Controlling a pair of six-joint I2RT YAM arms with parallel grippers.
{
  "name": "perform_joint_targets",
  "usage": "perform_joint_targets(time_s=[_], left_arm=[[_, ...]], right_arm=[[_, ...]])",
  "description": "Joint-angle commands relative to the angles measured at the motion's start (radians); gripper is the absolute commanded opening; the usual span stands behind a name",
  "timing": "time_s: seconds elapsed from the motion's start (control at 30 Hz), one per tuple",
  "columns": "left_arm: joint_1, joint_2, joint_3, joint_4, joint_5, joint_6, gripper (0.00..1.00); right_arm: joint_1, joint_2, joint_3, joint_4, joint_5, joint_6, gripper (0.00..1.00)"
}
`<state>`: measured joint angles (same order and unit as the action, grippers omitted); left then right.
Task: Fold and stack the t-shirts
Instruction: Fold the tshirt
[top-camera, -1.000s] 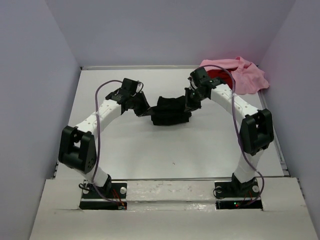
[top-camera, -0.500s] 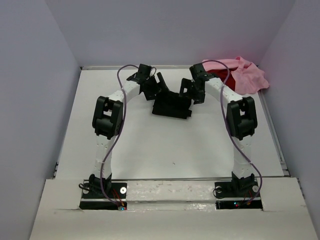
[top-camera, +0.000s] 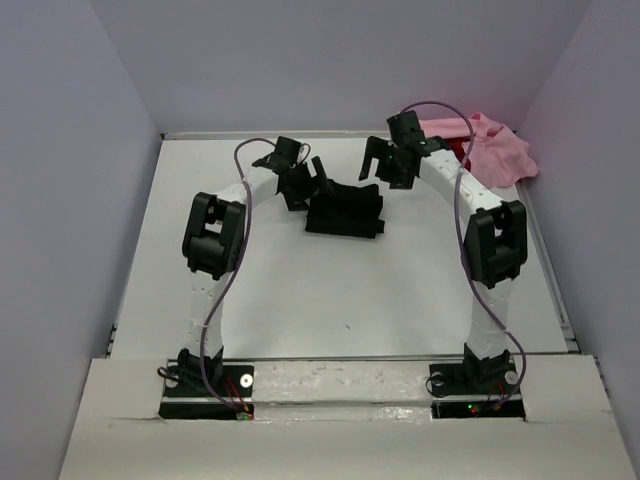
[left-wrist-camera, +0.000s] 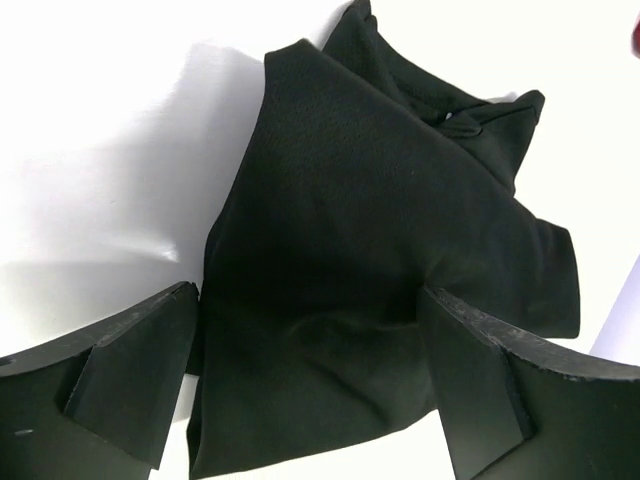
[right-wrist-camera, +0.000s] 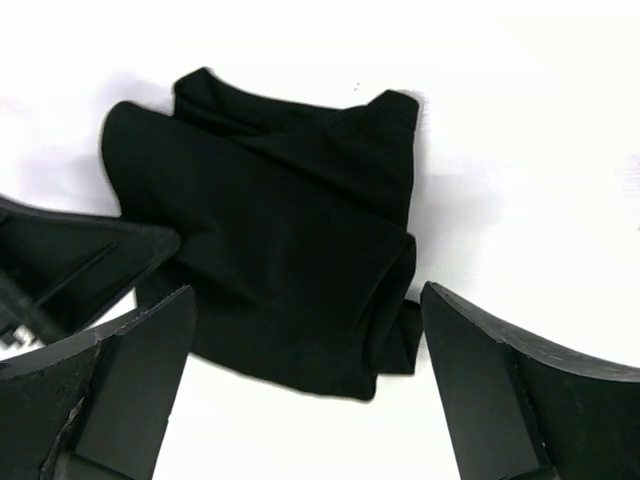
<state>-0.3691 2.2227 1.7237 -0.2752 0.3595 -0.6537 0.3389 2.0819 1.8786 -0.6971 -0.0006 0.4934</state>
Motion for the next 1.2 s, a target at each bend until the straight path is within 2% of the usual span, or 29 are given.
perform_joint_targets(time_s=[0.0,0.07,0.23,0.4,0.47,0.53,0.73,0.83,0.87,0.9,0.93,0.97,1.0,1.07,1.17], left_arm=[[0.015,-0.096,0.063,-0.071,-0.028,0.054,0.99],[0.022,-0.123,0.086,-0.097,-0.043,0.071,0.99],[0.039,-0.169,0.114,-0.173,-0.047,0.089,0.99],[0.044,-0.273,0.024,-0.147,-0.033,0.078,0.99],[0.044,-0.288,-0.024,-0.095,0.045,0.057,0.99],[0.044,-0.272,-0.029,-0.084,0.103,0.048,0.99],[0.039,-0.238,-0.061,-0.036,0.14,0.039,0.99],[0.038,-0.192,-0.05,-0.013,0.167,0.035,0.9],[0.035,-0.164,-0.039,-0.01,0.183,0.035,0.8],[0.035,-0.164,-0.033,-0.01,0.183,0.035,0.75],[0.035,-0.14,-0.026,-0.01,0.191,0.035,0.62],[0.035,-0.129,-0.02,-0.01,0.191,0.035,0.62],[0.036,-0.115,-0.01,-0.01,0.191,0.037,0.52],[0.036,-0.107,0.01,-0.019,0.179,0.045,0.5],[0.035,-0.101,0.033,-0.038,0.173,0.052,0.5]], right_arm=[[-0.018,-0.127,-0.031,0.036,-0.071,-0.021,0.97],[-0.018,-0.16,-0.056,0.025,-0.153,-0.013,0.88],[-0.018,-0.163,-0.119,-0.018,-0.37,0.045,0.82],[-0.018,-0.186,-0.242,0.06,-0.504,0.105,0.72],[-0.018,-0.171,-0.274,0.077,-0.524,0.116,0.72],[-0.018,-0.135,-0.285,0.091,-0.542,0.119,0.78],[-0.018,-0.04,-0.257,0.14,-0.572,0.128,0.77],[-0.018,0.004,-0.211,0.146,-0.578,0.134,0.74],[-0.018,0.03,-0.187,0.148,-0.573,0.137,0.68],[-0.018,0.043,-0.187,0.148,-0.573,0.136,0.66],[-0.018,0.052,-0.165,0.148,-0.572,0.135,0.65],[-0.018,0.059,-0.153,0.148,-0.57,0.135,0.65],[-0.018,0.07,-0.144,0.146,-0.566,0.135,0.65],[-0.018,0.072,-0.122,0.143,-0.555,0.131,0.57],[-0.018,0.063,-0.102,0.133,-0.55,0.129,0.57]])
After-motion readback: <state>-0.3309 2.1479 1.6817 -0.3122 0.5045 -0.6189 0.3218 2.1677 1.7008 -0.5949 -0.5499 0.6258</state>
